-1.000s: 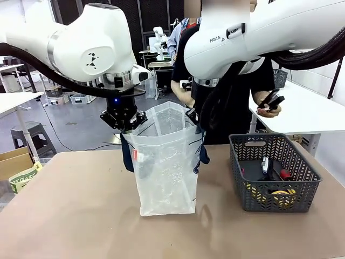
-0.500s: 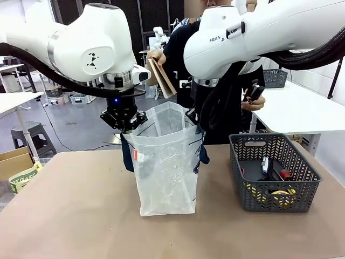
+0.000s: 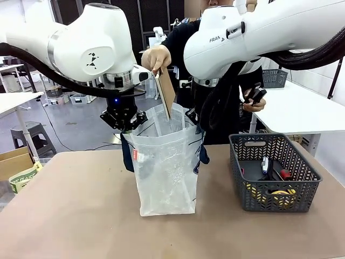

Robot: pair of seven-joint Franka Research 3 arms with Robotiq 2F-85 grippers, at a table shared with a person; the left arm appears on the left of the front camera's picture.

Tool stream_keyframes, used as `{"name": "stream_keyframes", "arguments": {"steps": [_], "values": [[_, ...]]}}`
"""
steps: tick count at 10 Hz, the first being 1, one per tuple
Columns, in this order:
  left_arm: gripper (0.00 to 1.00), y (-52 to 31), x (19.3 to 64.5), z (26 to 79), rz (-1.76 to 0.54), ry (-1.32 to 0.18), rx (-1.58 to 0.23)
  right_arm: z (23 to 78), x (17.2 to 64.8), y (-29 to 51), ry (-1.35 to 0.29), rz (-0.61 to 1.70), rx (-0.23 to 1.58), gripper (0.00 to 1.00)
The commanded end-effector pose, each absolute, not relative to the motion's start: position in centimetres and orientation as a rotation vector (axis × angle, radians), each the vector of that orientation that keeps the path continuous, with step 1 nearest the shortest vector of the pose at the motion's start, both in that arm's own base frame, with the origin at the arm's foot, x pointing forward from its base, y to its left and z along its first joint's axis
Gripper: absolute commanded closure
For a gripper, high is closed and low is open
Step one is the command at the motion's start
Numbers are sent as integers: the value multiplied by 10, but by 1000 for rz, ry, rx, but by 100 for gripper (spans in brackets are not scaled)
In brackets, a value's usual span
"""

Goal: Transfer purchased items from the store into the shopping bag.
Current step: Move the Reusable shopping bag to the right side of the table.

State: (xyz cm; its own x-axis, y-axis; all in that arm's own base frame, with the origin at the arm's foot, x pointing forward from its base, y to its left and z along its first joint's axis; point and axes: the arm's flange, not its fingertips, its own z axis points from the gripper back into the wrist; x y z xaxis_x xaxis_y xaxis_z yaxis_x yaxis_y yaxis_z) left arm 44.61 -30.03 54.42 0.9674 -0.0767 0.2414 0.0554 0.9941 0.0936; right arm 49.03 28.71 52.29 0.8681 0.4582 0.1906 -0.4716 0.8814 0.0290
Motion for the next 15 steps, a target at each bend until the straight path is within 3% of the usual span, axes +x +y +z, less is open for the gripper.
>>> {"name": "stream_keyframes", "arguments": {"steps": [1, 15], "values": [[100, -299, 447, 545, -73, -246, 90, 522, 491, 286, -176, 504, 65, 100], [100, -299, 447, 545, -73, -246, 90, 522, 491, 286, -176, 504, 65, 100]]}}
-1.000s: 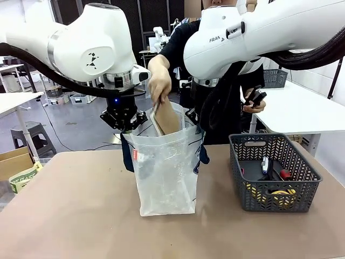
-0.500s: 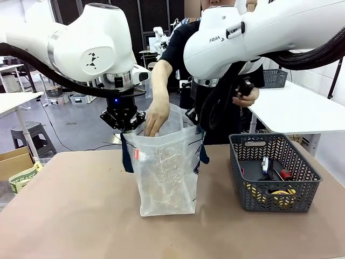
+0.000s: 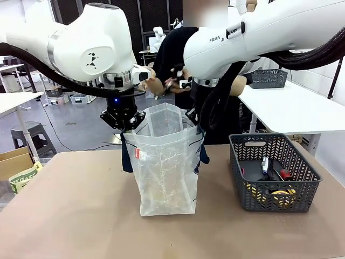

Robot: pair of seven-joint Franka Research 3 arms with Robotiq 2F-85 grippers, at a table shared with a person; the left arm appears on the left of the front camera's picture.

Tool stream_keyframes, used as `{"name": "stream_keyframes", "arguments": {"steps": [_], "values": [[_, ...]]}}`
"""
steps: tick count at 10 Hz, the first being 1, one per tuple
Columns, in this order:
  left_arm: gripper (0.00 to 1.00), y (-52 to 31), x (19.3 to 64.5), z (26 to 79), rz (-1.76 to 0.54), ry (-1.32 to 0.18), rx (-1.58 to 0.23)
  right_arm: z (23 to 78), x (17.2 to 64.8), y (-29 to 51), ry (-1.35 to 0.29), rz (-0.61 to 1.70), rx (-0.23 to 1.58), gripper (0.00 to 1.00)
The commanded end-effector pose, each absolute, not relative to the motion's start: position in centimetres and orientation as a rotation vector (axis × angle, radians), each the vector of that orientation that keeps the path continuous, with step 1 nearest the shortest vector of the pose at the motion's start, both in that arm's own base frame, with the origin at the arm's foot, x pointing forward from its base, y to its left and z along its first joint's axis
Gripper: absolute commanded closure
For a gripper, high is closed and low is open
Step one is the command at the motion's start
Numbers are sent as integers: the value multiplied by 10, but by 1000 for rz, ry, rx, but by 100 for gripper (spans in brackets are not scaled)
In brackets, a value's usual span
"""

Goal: Transfer purchased items from the store into the shopping bag.
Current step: Move the Reusable shopping bag to the right side of the table.

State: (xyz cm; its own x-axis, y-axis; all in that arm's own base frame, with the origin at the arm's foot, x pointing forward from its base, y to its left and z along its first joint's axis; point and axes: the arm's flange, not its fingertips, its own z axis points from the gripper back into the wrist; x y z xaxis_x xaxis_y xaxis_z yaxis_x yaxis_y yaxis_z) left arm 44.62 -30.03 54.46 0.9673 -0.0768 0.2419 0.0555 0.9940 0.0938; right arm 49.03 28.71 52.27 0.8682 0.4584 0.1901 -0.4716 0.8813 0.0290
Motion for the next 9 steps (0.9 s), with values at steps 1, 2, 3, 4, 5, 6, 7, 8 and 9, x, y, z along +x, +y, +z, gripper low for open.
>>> {"name": "stream_keyframes", "arguments": {"steps": [1, 2, 3, 4, 5, 6, 7, 8, 9], "values": [[100, -299, 447, 545, -73, -246, 90, 522, 491, 286, -176, 504, 65, 100], [100, -299, 447, 545, -73, -246, 90, 522, 491, 286, -176, 504, 65, 100], [100, -299, 447, 545, -73, -246, 90, 522, 491, 286, -176, 504, 65, 100], [100, -299, 447, 545, -73, -246, 90, 522, 491, 286, -176, 504, 65, 100], [100, -299, 447, 545, -73, -246, 90, 522, 491, 286, -176, 504, 65, 100], [100, -299, 447, 545, -73, -246, 90, 522, 491, 286, -176, 504, 65, 100], [100, -299, 447, 545, -73, -246, 90, 522, 491, 286, -176, 504, 65, 100], [100, -299, 447, 545, -73, -246, 90, 522, 491, 286, -176, 504, 65, 100], [100, -299, 447, 545, -73, -246, 90, 522, 491, 286, -176, 504, 65, 100]]}}
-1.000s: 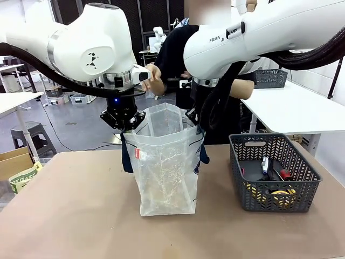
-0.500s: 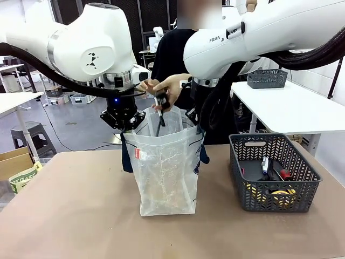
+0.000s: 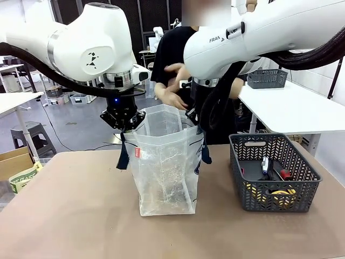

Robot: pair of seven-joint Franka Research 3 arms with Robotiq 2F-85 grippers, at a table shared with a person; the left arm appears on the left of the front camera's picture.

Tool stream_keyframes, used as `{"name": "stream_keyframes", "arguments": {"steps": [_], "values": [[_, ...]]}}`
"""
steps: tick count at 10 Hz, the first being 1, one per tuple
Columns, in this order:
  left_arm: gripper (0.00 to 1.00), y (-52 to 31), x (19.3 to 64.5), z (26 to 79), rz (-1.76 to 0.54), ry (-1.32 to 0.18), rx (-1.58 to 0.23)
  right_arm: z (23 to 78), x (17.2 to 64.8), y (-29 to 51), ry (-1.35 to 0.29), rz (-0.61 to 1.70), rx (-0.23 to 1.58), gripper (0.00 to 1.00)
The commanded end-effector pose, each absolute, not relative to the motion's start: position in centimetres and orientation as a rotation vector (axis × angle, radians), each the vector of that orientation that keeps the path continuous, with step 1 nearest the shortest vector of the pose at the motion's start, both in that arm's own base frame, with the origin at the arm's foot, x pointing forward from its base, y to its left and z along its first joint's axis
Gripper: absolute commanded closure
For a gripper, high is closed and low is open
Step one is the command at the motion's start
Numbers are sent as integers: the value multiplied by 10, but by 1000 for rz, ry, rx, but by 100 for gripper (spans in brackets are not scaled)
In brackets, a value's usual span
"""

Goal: Transfer purchased items from the store into the shopping bag.
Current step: Move the Reusable shopping bag to the right side of the table.

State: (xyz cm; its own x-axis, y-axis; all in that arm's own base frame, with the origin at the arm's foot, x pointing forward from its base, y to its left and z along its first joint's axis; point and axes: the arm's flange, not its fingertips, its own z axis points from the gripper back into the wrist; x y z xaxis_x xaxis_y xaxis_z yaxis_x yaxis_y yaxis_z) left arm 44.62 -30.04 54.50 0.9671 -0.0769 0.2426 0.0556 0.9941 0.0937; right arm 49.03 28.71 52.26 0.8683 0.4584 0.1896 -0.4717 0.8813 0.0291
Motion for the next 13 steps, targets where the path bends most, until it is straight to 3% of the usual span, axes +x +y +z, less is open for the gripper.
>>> {"name": "stream_keyframes", "arguments": {"steps": [1, 13], "values": [[100, -299, 447, 545, -73, -246, 90, 522, 491, 286, -176, 504, 65, 100], [100, -277, 444, 544, 165, -306, 79, 520, 479, 291, -131, 281, 58, 100]]}}
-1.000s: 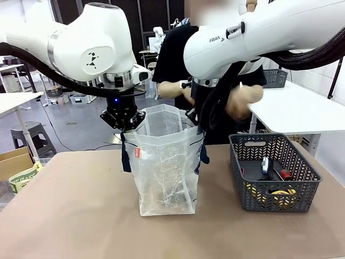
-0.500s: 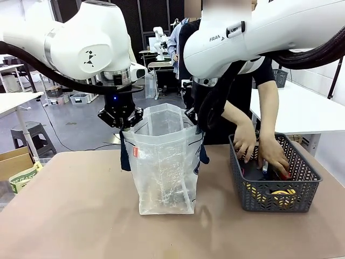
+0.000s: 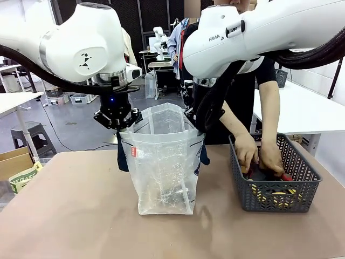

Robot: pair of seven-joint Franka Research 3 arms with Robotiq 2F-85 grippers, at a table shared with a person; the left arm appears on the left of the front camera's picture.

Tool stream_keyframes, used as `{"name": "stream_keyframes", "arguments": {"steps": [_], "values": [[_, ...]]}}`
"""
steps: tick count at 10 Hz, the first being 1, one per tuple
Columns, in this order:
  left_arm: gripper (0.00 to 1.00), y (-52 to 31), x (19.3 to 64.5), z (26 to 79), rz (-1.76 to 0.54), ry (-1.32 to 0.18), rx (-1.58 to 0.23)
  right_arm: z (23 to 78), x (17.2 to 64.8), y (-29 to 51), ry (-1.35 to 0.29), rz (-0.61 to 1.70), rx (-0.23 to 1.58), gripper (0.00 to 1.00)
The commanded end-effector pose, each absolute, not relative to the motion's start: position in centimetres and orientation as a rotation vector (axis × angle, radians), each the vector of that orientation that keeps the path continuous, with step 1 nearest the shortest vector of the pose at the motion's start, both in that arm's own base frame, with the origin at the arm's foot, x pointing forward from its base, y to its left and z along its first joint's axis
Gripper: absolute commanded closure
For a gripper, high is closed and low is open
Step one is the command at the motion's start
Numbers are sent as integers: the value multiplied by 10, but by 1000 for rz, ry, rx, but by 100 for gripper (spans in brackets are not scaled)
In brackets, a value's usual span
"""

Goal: Transfer purchased items from the store into the shopping bag.
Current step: Move the Reusable shopping bag to the right side of the table.

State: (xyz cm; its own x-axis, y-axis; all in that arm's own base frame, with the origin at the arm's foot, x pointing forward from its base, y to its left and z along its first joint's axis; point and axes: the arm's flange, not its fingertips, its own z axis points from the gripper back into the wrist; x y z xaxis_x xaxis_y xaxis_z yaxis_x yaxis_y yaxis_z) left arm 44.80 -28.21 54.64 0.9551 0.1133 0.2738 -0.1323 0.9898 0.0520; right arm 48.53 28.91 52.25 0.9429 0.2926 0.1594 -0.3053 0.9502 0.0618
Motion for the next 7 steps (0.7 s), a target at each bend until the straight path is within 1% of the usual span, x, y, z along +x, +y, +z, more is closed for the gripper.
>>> {"name": "stream_keyframes", "arguments": {"steps": [1, 3, 5, 7], "values": [[100, -277, 444, 545, 170, -308, 79, 519, 480, 291, -128, 280, 48, 100], [100, -277, 445, 547, 180, -311, 76, 517, 480, 292, -129, 283, 27, 100], [100, -277, 445, 548, 164, -313, 87, 516, 478, 293, -133, 319, -36, 100], [100, -276, 445, 549, 155, -310, 89, 516, 477, 293, -138, 326, -36, 100]]}}
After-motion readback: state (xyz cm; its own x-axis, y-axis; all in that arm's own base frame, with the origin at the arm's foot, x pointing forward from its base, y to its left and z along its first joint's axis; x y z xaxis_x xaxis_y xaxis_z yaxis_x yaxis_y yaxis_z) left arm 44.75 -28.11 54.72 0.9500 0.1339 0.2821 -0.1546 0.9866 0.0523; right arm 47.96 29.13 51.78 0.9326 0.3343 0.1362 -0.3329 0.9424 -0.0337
